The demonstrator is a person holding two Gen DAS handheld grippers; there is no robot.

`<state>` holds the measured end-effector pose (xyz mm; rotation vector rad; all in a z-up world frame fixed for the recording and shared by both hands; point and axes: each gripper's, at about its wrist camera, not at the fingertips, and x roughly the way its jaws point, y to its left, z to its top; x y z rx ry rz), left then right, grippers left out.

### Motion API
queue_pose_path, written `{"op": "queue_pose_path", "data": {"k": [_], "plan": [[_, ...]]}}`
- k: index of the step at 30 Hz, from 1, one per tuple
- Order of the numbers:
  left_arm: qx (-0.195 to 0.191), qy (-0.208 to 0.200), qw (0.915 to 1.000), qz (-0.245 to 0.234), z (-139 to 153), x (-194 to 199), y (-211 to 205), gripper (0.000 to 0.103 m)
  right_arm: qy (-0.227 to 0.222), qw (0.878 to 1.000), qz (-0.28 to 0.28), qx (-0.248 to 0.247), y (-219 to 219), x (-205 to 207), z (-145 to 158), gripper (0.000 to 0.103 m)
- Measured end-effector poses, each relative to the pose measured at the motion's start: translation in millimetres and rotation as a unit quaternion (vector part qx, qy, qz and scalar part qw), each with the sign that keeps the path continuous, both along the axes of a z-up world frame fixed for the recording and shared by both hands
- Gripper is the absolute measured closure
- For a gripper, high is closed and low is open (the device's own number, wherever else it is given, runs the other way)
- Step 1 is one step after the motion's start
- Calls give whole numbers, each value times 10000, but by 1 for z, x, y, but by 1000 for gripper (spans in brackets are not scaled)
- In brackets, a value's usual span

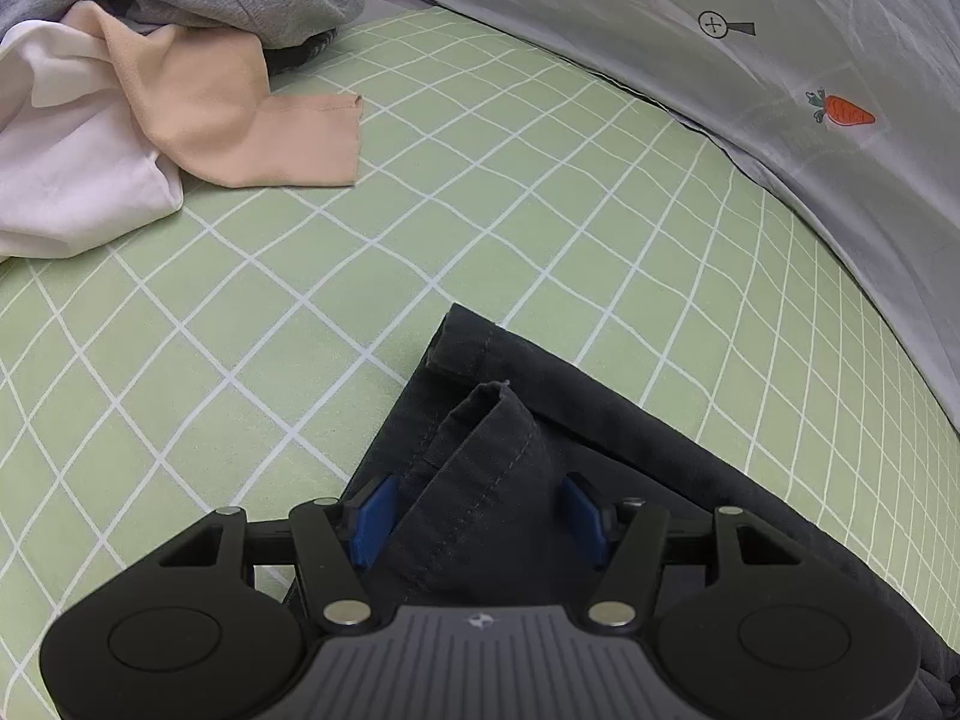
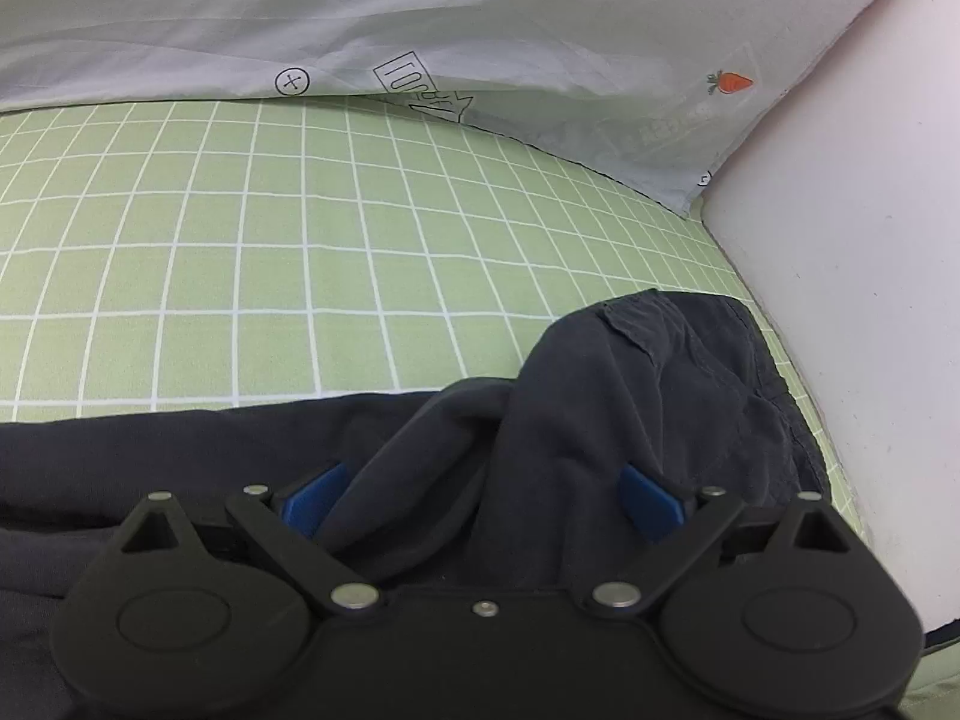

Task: Fold clothes

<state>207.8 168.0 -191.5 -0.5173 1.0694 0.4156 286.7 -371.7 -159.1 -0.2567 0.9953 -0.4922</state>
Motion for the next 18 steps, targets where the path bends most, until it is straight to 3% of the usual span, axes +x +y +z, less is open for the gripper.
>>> {"op": "queue_pose_path", "data": {"k": [3, 5, 7, 9, 11, 18], "plan": [[61, -15, 9999, -102, 2, 1, -1, 44, -81, 9996, 123, -222, 7, -5, 10, 12], [147, -115, 9996, -217, 7, 3, -4, 45, -114, 9982, 418, -411, 20, 1, 17, 28], [234, -301, 9987, -345, 14, 3, -6, 52, -129, 9971, 640, -399, 30, 4, 19, 58], [309, -428, 9975, -464, 19, 5, -8, 58, -105, 9975, 678, -153, 33, 8, 20, 70], [295, -427, 9975, -477, 16, 6, -6, 64, -56, 9988, 443, 218, 28, 12, 17, 73], [-145, -555, 9983, -121, 4, -2, 6, 63, -76, 9937, -262, 1085, 3, 16, 12, 67]]}}
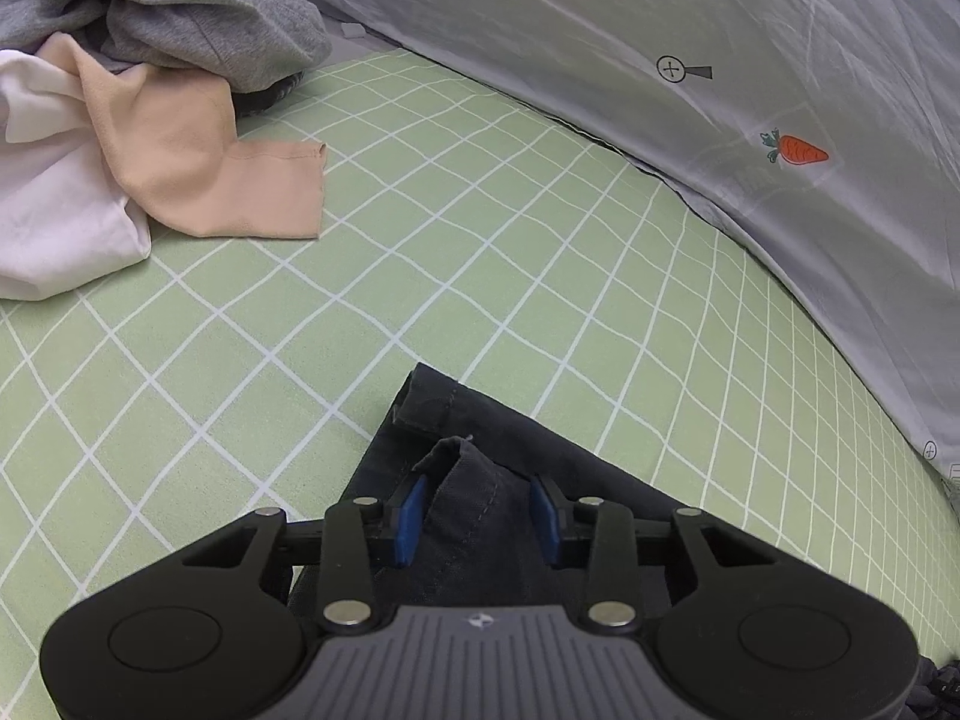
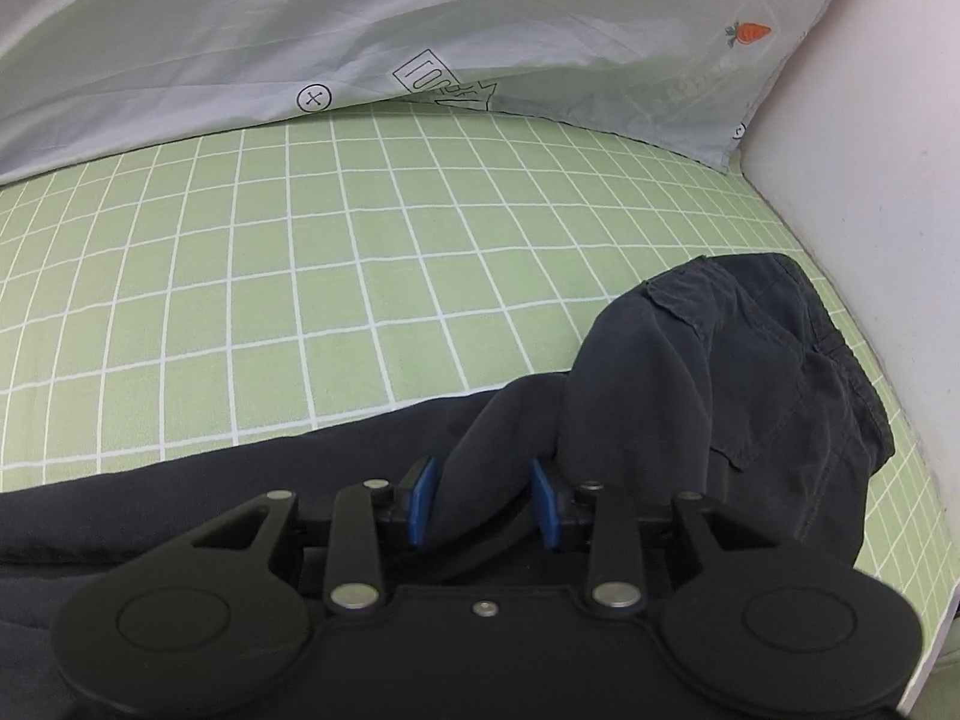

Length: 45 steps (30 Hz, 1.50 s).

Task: Fold clothes

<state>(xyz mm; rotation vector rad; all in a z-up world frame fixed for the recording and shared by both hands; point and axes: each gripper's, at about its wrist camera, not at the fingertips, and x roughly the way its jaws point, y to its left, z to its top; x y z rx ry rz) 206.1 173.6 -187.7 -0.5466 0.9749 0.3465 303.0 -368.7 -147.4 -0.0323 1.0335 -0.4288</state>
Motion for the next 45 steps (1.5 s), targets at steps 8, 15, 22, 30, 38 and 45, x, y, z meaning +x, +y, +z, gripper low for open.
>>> {"op": "queue_pose_path", "data": {"k": [8, 15, 22, 30, 38, 45], "plan": [[-228, -66, 9997, 54, -7, 2, 2, 91, -159, 9995, -54, 274, -7, -3, -4, 75], [-55, -514, 9969, 593, 51, -16, 8, 95, -816, 9958, 129, 398, -9, -10, 30, 99], [386, -771, 9938, 695, 56, 13, 22, 95, -1202, 9897, 433, 652, -1, 20, 28, 100], [384, -219, 9954, 849, 14, 11, 33, 62, -1180, 9911, 614, 68, 16, 2, 5, 27], [490, 136, 9975, 497, 24, -46, 17, 43, -1327, 9887, 700, 59, 16, -95, 14, 18], [686, 299, 9966, 338, 25, -82, -6, 43, -1213, 9908, 224, 554, -13, -136, 6, 19]]}}
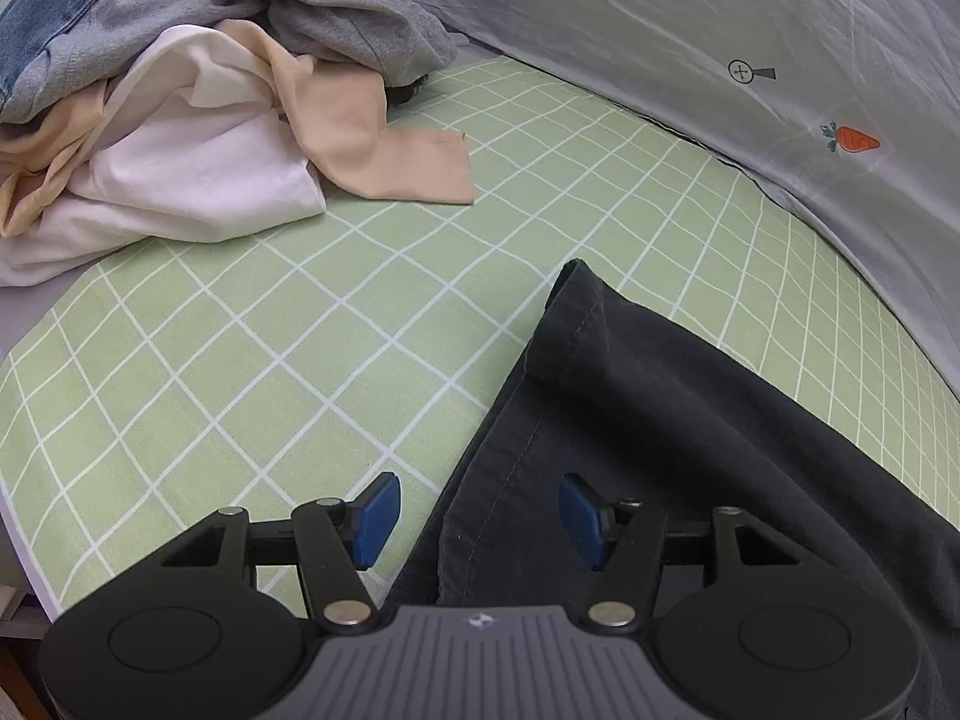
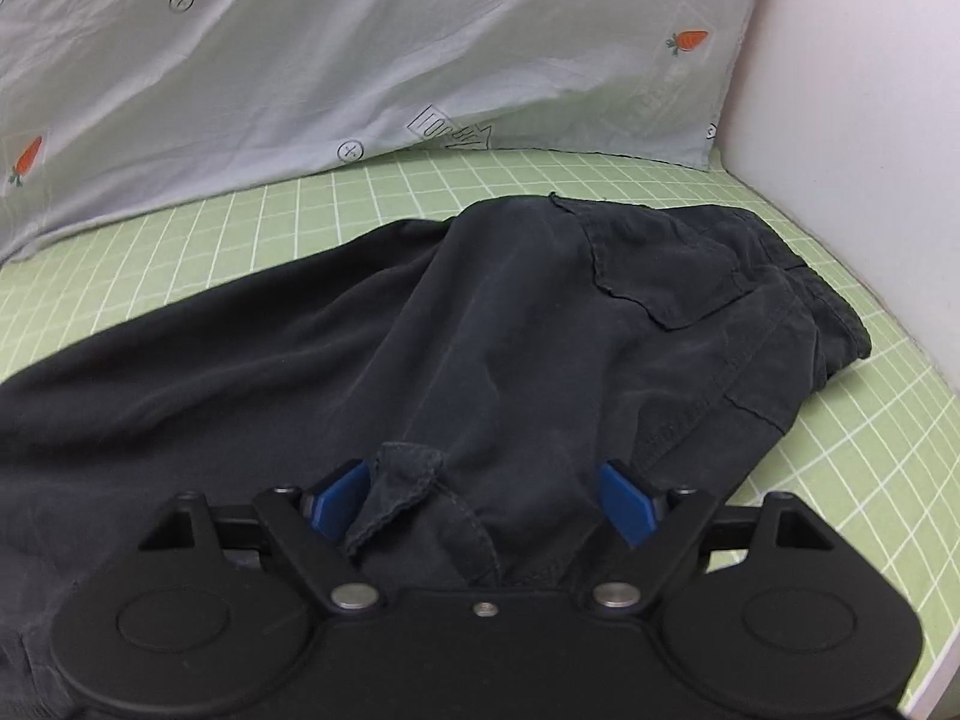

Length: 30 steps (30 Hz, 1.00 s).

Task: Fold clothes

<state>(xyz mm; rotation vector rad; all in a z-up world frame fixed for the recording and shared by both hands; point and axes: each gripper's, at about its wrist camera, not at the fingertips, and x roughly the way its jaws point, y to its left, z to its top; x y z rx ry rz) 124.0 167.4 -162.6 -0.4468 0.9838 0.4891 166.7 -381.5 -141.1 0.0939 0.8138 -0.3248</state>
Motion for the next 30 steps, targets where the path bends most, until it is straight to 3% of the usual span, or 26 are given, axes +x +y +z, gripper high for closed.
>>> {"op": "queue_pose_path", "data": {"k": [5, 11, 14, 16, 18, 21, 23, 25, 27, 29, 30], "plan": [[340, 144, 9986, -391, 8, -9, -29, 42, -365, 9973, -41, 643, -31, -13, 20, 17], [605, 415, 9970, -254, 4, -30, -67, 42, -665, 9876, 172, 1413, -76, -32, 44, 19], [767, 511, 9954, -255, 2, -32, -86, 41, -771, 9861, -138, 1465, -120, -39, 52, 18], [777, 521, 9954, -183, -1, -32, -97, 41, -534, 9902, -555, 1162, -154, -33, 39, 19], [762, 538, 9956, -71, -3, -31, -105, 41, -443, 9855, -1068, 1240, -188, -24, 23, 27], [810, 545, 9952, 73, -3, -29, -116, 41, -359, 9721, -1847, 1403, -236, -12, 3, 37], [860, 549, 9947, 160, -3, -26, -123, 41, -475, 9599, -2215, 1650, -264, -7, -5, 35], [898, 571, 9940, 247, -4, -24, -127, 41, -511, 9542, -2292, 1853, -282, 0, -13, 28], [944, 612, 9931, 318, -6, -21, -131, 41, -460, 9549, -2218, 1918, -290, 10, -19, 28], [990, 653, 9922, 390, -7, -18, -135, 41, -470, 9544, -2177, 1988, -294, 14, -20, 29], [1010, 690, 9916, 413, -10, -16, -137, 41, -507, 9531, -2179, 2038, -295, 15, -19, 37]]}}
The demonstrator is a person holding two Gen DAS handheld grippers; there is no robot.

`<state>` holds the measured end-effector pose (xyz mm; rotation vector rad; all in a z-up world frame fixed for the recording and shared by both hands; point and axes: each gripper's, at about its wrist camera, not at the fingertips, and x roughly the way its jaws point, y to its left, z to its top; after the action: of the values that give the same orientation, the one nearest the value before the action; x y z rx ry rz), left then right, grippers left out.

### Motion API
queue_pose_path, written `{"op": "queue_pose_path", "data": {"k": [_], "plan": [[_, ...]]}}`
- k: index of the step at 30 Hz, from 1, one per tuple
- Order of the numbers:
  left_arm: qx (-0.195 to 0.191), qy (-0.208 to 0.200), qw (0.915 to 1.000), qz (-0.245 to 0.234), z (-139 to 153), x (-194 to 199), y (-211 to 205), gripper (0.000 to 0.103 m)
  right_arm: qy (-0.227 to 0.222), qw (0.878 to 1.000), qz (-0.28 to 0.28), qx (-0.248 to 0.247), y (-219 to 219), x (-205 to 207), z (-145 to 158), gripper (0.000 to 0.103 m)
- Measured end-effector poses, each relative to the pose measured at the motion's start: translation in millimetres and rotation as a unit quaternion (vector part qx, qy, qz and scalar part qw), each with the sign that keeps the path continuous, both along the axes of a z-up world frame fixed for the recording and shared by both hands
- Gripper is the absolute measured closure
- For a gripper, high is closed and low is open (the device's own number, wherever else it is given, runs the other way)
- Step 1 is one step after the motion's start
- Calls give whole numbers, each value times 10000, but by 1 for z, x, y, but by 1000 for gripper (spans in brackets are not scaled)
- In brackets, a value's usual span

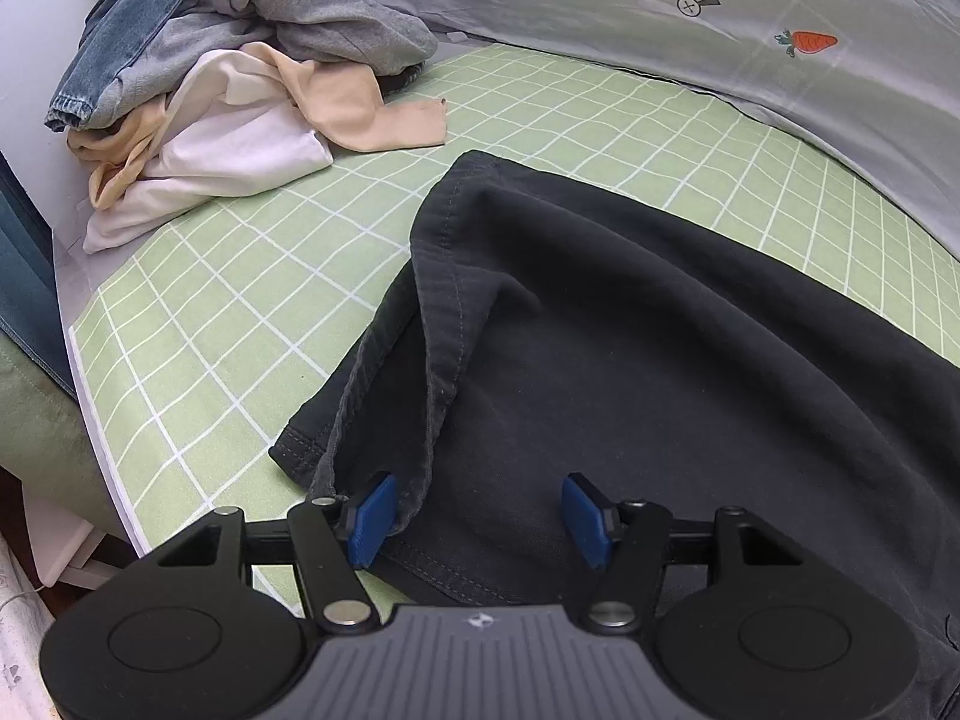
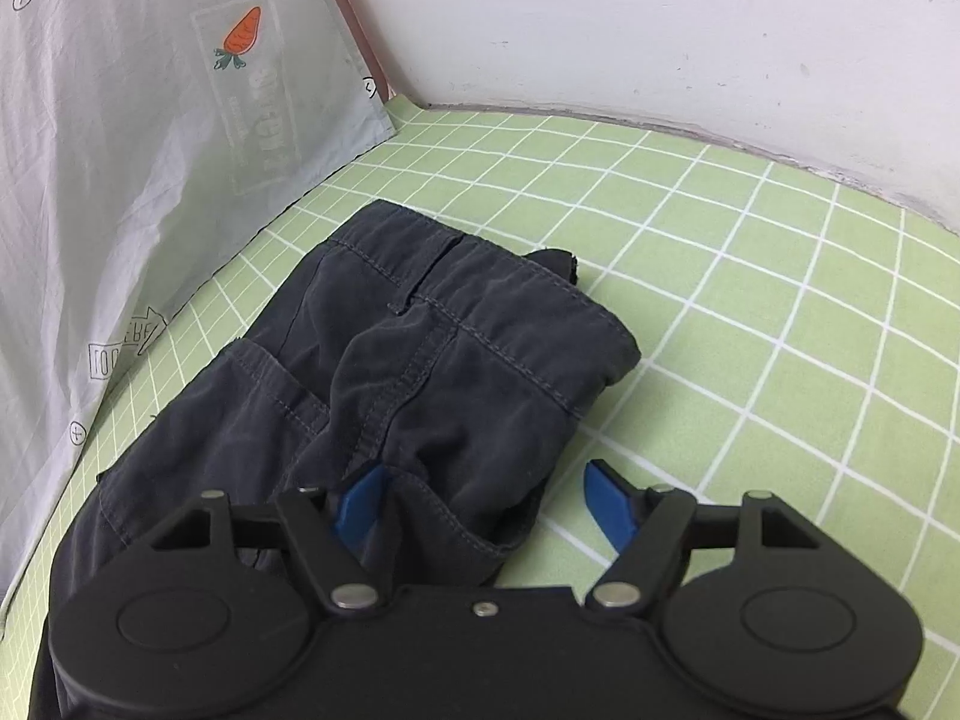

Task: Fold clothes

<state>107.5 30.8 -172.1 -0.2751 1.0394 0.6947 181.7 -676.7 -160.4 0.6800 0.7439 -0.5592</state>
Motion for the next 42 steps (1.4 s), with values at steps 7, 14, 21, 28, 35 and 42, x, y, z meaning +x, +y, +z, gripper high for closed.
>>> {"op": "queue_pose_path", "data": {"k": [7, 14, 21, 28, 35, 42], "plan": [[144, 227, 9995, 158, -17, 9, -12, 41, -145, 9984, -546, 54, -29, -15, 12, 37], [457, 481, 9975, 229, -23, 21, -27, 40, -6, 9994, 216, -280, -33, 9, -1, 67], [304, 360, 9985, 278, -23, 16, -23, 31, -618, 9813, 707, -1677, -23, 15, 57, 90], [69, 138, 9995, 268, -26, 11, -21, 27, 703, 9743, 809, -1980, -26, 40, 0, 87], [-154, -467, 9986, 176, -7, -10, -19, 28, 1230, 9465, 940, -2830, 26, 38, 14, 34], [-103, -1031, 9942, 296, 10, -44, 12, 32, 771, 9432, 1752, -2714, 145, 19, 21, 11]]}}
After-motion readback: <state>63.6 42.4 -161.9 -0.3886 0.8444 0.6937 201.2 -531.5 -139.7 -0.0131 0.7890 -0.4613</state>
